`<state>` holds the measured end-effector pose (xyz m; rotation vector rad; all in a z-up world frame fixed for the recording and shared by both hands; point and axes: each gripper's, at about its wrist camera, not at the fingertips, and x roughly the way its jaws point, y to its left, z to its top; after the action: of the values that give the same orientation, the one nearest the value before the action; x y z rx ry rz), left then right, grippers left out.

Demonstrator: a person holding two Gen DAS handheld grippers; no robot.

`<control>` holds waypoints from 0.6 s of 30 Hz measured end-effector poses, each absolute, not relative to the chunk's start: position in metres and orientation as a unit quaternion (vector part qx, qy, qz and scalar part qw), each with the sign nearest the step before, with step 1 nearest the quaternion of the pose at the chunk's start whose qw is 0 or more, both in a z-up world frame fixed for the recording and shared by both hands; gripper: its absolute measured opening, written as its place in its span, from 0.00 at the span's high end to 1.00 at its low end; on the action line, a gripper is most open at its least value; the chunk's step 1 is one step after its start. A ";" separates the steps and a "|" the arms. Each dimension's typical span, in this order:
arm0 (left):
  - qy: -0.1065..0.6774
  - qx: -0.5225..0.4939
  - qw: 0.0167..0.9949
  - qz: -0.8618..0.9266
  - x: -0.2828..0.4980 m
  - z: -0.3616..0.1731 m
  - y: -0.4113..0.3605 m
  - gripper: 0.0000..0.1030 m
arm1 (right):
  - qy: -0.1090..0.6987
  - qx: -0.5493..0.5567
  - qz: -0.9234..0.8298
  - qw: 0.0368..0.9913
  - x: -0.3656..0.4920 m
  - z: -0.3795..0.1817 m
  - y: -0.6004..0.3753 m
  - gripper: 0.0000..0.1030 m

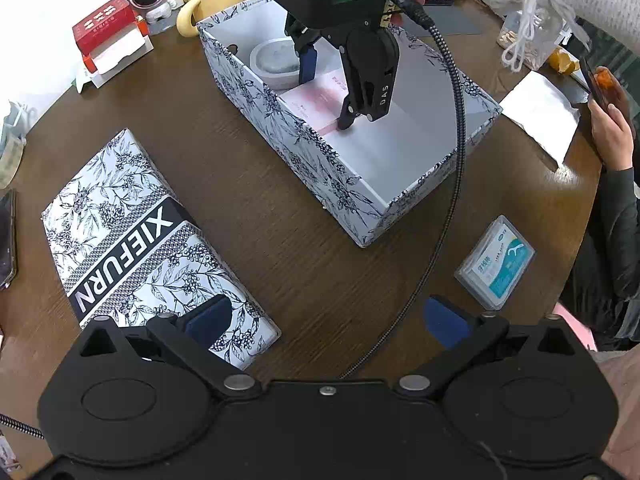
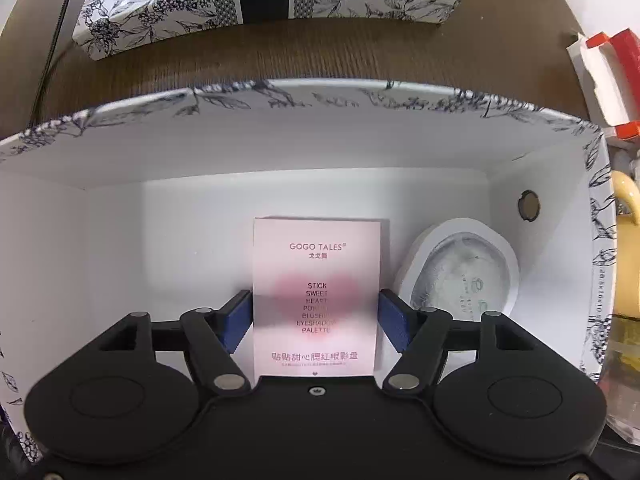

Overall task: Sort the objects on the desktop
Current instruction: 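Lower the palette box into the open box beside the compact and release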

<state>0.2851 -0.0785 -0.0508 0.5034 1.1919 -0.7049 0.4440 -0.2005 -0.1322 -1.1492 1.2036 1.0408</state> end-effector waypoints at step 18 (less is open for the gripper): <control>0.521 0.232 0.757 -0.320 0.253 -0.028 -0.084 0.00 | 0.437 -0.492 0.419 0.626 0.413 -0.061 -0.194 0.06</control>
<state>0.2528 -0.0840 -0.0284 0.5063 1.1351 -0.6972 0.4125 -0.1942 -0.0607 -1.1278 1.0031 0.9604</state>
